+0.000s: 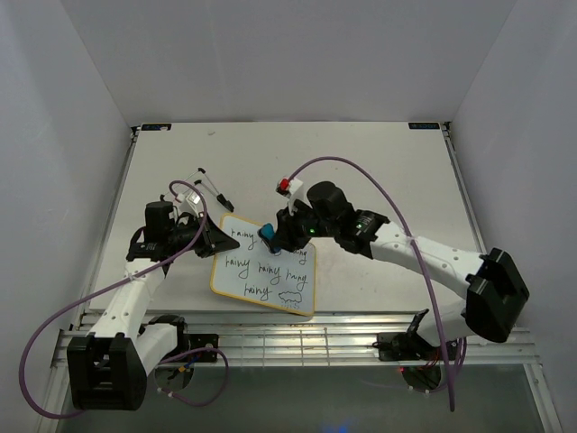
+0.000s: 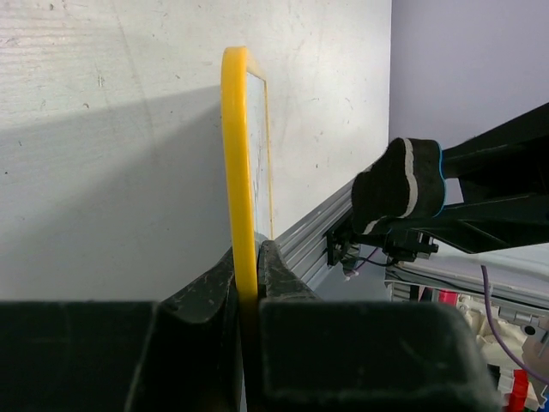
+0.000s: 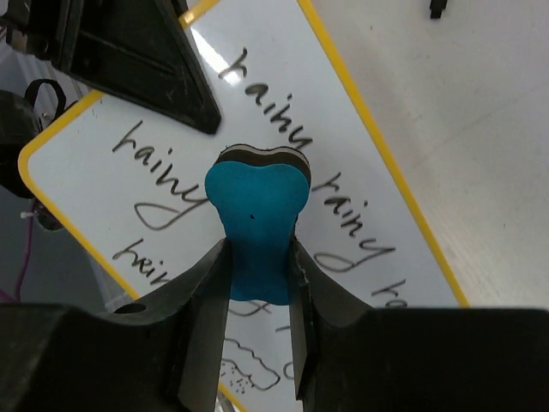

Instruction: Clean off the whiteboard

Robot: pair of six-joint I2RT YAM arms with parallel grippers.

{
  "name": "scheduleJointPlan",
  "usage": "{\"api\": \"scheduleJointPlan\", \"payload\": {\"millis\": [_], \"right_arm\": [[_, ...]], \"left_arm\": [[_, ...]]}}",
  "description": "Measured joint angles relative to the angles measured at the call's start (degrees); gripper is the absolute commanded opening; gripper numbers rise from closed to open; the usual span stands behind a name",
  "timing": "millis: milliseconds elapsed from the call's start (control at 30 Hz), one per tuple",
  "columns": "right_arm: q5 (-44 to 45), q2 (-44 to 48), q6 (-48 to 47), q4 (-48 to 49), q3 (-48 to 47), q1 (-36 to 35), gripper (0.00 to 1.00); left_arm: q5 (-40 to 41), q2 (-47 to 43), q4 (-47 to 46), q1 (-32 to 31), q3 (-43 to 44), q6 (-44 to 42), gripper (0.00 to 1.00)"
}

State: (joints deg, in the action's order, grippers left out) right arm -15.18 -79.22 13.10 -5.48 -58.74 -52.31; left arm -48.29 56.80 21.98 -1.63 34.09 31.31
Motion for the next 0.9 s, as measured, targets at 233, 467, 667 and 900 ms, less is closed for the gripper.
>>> {"api": "scheduleJointPlan", "payload": {"millis": [233, 467, 667, 900], "right_arm": [[-0.7, -13.0, -6.6, -1.0, -12.7, -1.9, 0.08], [-3.5, -19.8, -14.0, -4.5, -21.8, -2.9, 0.08], [-5.5, -23.7, -17.4, -5.3, -26.0, -3.3, 0.08], [-4.2, -23.9, -20.5, -4.3, -24.0, -4.6, 0.08]], "left_arm": [[-1.8, -0.1, -1.5, 0.0, -0.9, -0.4, 0.00], [-3.1, -1.9, -2.6, 0.0, -1.7, -1.0, 0.00], [-3.1, -2.8, -2.4, 0.1, -2.0, -1.2, 0.00], [-2.2, -2.7, -0.6, 0.1, -2.7, -0.4, 0.00]]}}
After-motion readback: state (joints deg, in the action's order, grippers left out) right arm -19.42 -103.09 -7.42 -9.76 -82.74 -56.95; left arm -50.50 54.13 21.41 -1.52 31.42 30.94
